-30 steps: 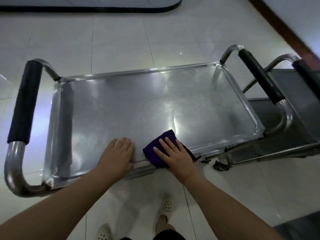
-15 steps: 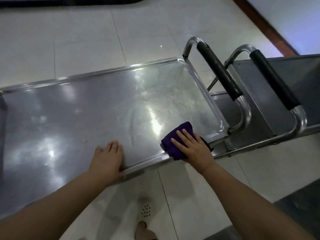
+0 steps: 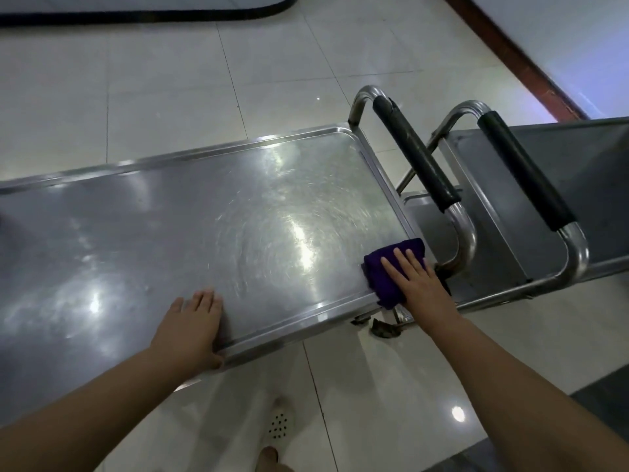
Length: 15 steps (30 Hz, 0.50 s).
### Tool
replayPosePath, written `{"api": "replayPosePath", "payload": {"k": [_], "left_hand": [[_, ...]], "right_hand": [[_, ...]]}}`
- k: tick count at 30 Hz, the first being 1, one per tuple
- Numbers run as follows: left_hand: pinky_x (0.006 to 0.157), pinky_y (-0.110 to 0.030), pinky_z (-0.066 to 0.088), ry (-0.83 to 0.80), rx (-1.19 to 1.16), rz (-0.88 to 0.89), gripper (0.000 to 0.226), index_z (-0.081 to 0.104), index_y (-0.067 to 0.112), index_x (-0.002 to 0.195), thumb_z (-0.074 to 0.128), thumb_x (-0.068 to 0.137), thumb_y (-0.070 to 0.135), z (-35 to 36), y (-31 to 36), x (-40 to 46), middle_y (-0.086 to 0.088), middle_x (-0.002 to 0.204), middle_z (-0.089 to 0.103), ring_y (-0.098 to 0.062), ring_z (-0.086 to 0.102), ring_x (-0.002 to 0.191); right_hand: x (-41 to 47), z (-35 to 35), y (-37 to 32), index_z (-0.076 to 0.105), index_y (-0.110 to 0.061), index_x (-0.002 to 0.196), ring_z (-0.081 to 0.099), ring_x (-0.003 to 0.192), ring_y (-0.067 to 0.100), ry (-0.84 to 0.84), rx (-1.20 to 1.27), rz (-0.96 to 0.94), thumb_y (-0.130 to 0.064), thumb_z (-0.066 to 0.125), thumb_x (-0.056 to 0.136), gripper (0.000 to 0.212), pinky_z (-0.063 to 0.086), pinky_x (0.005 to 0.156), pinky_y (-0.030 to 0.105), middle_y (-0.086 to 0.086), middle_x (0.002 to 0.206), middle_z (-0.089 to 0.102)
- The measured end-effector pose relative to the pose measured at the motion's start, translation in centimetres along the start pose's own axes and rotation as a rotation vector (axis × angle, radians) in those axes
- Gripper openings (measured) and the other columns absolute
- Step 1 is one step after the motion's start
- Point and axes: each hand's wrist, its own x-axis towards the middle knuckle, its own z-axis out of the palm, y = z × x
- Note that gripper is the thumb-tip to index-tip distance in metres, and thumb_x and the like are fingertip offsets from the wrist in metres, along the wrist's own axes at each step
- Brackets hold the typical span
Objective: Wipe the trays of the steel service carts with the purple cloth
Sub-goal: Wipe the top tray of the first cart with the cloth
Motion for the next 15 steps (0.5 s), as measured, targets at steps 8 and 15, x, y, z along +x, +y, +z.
{"api": "replayPosePath", "payload": {"k": [8,15], "left_hand": [[0.118,-0.034,0.009,0.05,-0.092,0.018,0.105,0.001,0.007,0.151,0.063,0.08,0.053,0.3,-0.6,-0.3,-0.013,0.159,0.0,-0.025,0.003,0.147],[0.1,-0.029,0.036,0.016,-0.129,0.041,0.078,0.038,0.012,0.137,0.061,0.078,0.056,-0.6,-1.4,0.0,-0.01,0.142,0.037,-0.022,0.039,0.129]], "right_hand": [[0.2,-1.6,-5.2,-0.016,-0.025,0.151,-0.017,0.146,0.032,-0.202,0.042,0.077,-0.01,0.061,0.089,0.1,-0.008,0.117,0.046,0.01,0.159,-0.021],[-1.1,-1.5,-17.3,-0.014,-0.028,0.152,-0.026,0.143,0.032,-0.119,0.15,-0.163,-0.007,0.056,0.087,0.098,-0.019,0.112,0.046,0.008,0.156,-0.029]]}}
